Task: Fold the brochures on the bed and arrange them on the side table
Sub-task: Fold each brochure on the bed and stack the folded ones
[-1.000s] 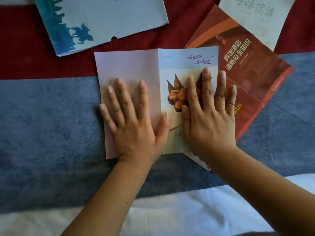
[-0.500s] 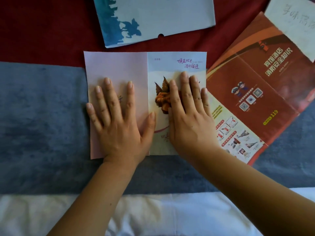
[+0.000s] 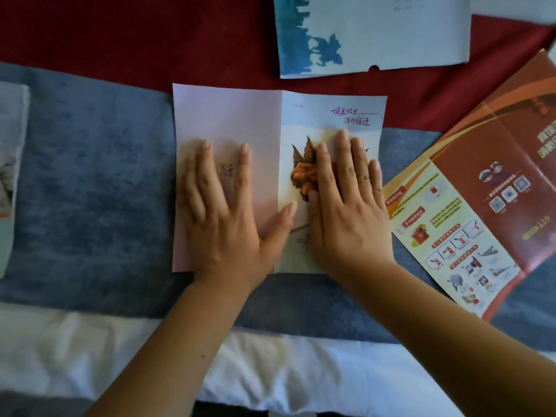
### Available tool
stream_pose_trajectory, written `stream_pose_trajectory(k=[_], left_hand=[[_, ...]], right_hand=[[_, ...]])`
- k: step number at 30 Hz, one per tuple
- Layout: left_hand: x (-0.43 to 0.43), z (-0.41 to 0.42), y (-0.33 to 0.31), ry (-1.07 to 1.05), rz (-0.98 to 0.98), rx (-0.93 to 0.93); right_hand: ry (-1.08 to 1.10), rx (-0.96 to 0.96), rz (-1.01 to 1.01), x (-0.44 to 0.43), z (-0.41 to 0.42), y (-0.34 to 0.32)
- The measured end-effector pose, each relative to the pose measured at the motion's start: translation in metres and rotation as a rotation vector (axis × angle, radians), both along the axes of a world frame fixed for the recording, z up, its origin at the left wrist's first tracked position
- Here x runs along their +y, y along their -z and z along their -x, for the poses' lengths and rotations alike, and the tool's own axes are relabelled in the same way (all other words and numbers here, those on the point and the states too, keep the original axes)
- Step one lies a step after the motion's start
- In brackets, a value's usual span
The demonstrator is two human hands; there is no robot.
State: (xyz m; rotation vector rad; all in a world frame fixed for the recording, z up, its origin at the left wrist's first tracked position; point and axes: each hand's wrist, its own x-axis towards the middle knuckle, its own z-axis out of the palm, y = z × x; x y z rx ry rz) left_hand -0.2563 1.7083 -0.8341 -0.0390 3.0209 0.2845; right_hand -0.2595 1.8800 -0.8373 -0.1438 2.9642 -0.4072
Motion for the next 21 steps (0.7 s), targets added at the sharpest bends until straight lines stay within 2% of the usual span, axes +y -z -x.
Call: stream_pose_trajectory(k=[11,18,21], left_hand=[[-0.010,0.002,-0.015,0.026,-0.198,-0.035],[-0.042,0.003,-0.048,-0.003,-0.546,-0.134],[-0.057,0.001,-0.063,-0.054,-0.496,-0.126]], right_hand=[[-0.013,-0.028,0.106,-0.021,0.005,-0.002],[-0.106,-0.056,0.101,-0.056,0.009,-0.013],[-0.141,-0.050,0.122,-0.072,0.014,-0.019]])
